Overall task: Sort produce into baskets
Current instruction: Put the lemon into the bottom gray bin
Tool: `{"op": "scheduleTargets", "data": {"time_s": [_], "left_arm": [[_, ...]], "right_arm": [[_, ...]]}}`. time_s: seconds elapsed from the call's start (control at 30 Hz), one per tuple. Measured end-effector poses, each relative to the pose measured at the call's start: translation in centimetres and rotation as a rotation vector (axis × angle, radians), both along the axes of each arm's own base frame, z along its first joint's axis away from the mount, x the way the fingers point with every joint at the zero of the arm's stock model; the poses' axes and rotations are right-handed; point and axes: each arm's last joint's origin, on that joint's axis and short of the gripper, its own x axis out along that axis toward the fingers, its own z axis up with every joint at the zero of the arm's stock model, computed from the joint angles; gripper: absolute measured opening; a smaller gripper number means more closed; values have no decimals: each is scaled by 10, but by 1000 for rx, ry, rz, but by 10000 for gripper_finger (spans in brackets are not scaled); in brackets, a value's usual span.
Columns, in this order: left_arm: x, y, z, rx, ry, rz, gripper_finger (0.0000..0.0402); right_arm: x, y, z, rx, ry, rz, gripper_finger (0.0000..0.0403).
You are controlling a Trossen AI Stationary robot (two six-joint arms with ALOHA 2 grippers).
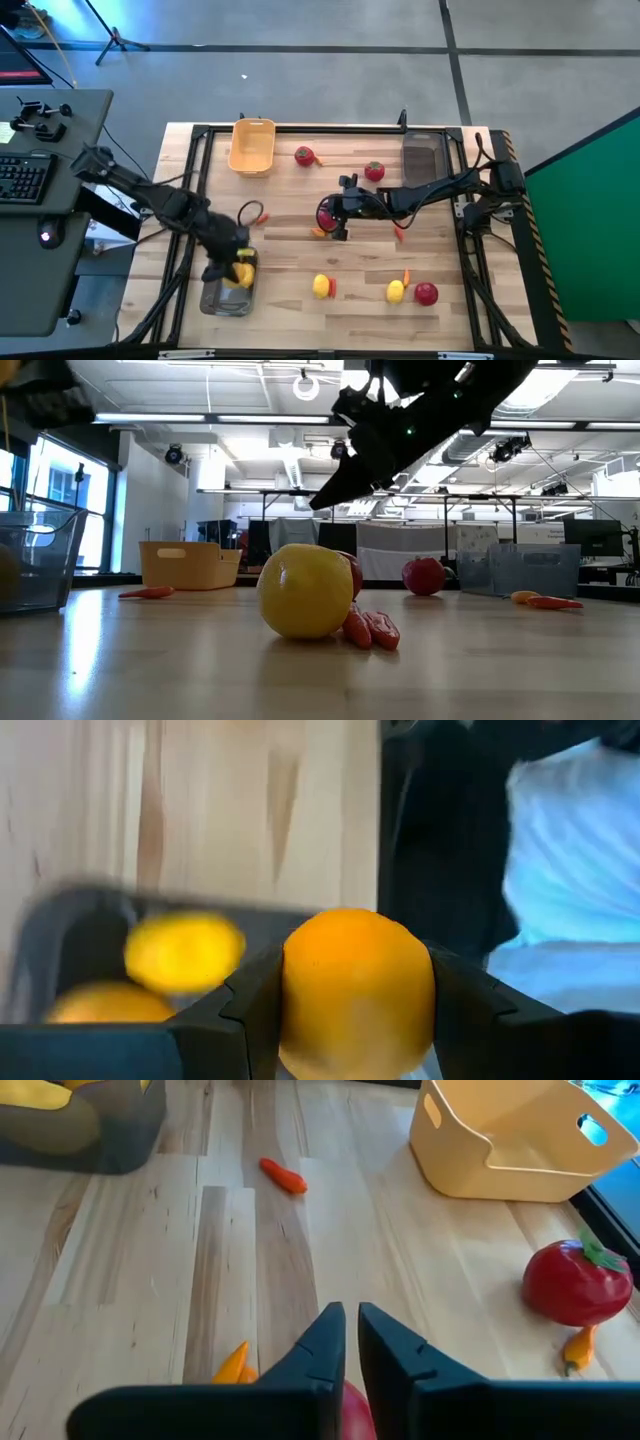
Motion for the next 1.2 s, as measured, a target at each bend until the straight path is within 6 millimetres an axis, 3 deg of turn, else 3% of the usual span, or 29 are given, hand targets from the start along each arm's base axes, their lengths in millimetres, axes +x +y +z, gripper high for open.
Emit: {"op": "scheduleTargets", "data": {"time_s": [0.33, 0.57, 0.9, 1.2], "left_arm": [[4, -30, -38, 93, 285, -10, 165], [9, -35, -55, 91, 450, 26, 163], [13, -33, -72, 114, 546, 89, 164], [15, -28, -76, 123, 534, 72, 225]], "right_arm": [[0, -1, 0, -12, 1, 5, 1], [0, -1, 0, -13, 1, 6, 0], [0, -1, 0, -20, 8, 10, 0], [-1, -1, -1, -20, 15, 10, 0]]}}
